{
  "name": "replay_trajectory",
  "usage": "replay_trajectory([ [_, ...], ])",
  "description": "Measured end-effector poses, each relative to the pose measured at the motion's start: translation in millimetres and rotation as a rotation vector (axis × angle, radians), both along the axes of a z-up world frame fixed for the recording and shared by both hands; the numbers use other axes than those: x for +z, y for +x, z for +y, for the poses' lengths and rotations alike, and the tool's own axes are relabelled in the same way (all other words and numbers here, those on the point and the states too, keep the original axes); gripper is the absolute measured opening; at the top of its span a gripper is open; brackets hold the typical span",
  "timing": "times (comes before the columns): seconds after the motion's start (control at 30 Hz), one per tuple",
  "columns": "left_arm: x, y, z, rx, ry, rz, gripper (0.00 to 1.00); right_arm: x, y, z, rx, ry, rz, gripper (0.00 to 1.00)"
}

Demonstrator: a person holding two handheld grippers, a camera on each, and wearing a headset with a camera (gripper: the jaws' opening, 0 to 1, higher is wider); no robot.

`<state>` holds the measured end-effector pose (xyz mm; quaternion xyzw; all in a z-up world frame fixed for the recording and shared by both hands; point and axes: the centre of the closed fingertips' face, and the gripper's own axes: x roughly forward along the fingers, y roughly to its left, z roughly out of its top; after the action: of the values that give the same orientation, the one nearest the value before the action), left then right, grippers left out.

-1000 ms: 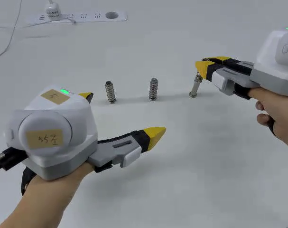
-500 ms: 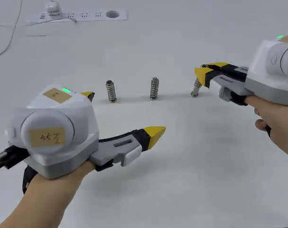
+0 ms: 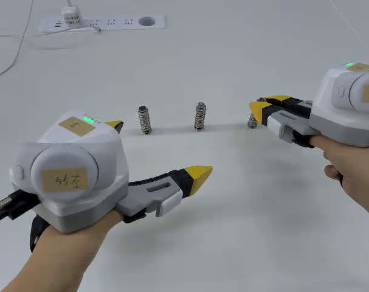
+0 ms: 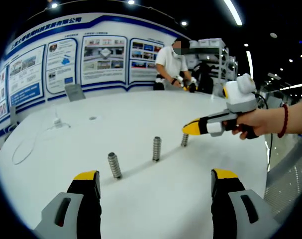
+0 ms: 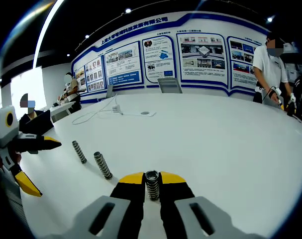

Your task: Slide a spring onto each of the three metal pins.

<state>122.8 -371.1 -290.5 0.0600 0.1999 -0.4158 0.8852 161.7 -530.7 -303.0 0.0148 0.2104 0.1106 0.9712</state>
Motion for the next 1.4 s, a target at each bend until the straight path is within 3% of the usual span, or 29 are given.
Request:
replay_trajectory([
  [0.57,1.6,1.5,-0.6,-0.004,0.003,-0.005,0.93,-6.4,-2.5,2.5,-0.046,0.043,0.02,0.12],
  [0.93,1.1,1.7,0.6,-0.001,0.006,-0.001,0.92,-6.4,-3.7,4.0,-0.045,0.041,0.03,0.13],
  [1.17,0.7,2.4,2.8,0.004,0.012,0.008,0.93,-9.5,-8.3,5.5,-0.043,0.035,0.056,0.21],
  [1.4,1.9,5.8,9.3,0.017,0.018,0.018,0.94,2.2,-13.2,8.9,-0.029,0.038,0.041,0.3],
])
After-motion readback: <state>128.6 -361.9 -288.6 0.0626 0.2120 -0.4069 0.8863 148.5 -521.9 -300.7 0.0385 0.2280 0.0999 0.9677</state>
